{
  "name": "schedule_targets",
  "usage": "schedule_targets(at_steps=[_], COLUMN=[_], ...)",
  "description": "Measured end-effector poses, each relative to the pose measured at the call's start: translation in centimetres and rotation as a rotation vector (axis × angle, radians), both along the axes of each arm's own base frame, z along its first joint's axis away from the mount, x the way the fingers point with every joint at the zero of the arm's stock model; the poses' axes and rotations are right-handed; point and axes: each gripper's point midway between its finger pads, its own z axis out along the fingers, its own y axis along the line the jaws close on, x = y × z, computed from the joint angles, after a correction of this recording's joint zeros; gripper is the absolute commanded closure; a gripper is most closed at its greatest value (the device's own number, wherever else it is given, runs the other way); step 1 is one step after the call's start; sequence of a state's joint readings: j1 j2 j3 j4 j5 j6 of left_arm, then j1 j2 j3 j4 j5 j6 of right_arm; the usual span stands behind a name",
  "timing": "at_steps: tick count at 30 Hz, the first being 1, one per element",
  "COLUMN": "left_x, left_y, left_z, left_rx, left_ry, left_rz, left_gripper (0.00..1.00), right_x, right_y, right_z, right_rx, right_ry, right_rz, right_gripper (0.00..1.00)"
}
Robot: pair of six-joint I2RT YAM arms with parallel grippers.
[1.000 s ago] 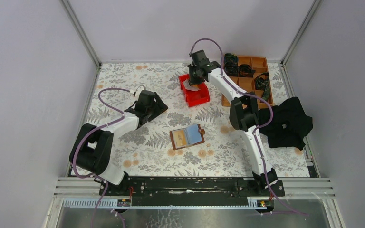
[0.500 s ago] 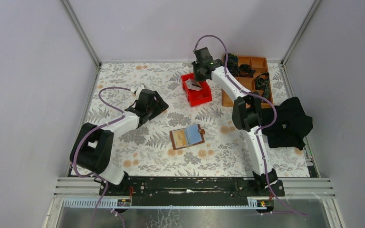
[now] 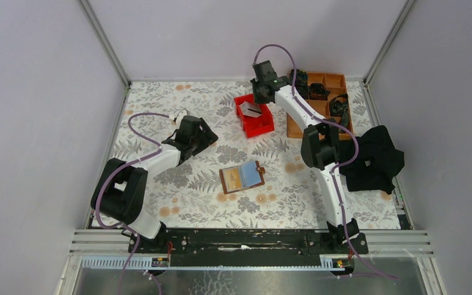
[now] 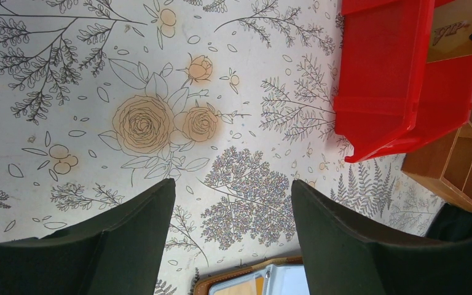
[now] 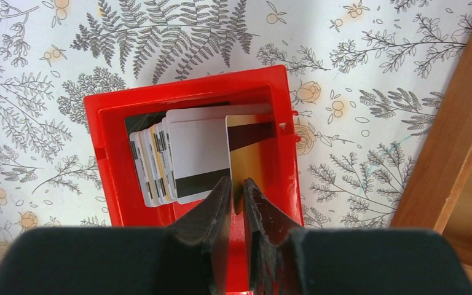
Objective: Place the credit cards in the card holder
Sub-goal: Pick up the credit card from the storage box.
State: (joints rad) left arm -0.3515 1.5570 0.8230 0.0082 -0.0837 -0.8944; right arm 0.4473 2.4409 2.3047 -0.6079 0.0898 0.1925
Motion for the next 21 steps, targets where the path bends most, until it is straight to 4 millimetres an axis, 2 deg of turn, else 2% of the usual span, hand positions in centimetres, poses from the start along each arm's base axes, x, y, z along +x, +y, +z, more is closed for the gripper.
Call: schedule_targets(at_steps=[9, 16, 21], left_x=[-0.1, -0.2, -0.2], left_y=[-0.2, -0.2, -0.2], left_z=[-0.1, -0.3, -0.3], left_rx=[-0.005, 0.001, 0.009], left_ry=[0.006, 0.007, 0.005], left_rz=[-0.008, -0.019, -0.027], left_gripper=[0.24, 0.24, 0.24], right_x=[0.3, 0.7, 1.1], right_y=[-0.7, -0.6, -0.6], right_z=[0.0, -0.9, -1.0], right_rx=[-0.026, -0.034, -0.036], right_ry=[-0.01, -0.012, -0.023], right_rz=[-0.011, -0.001, 0.002], right_gripper=[0.84, 1.0, 1.0])
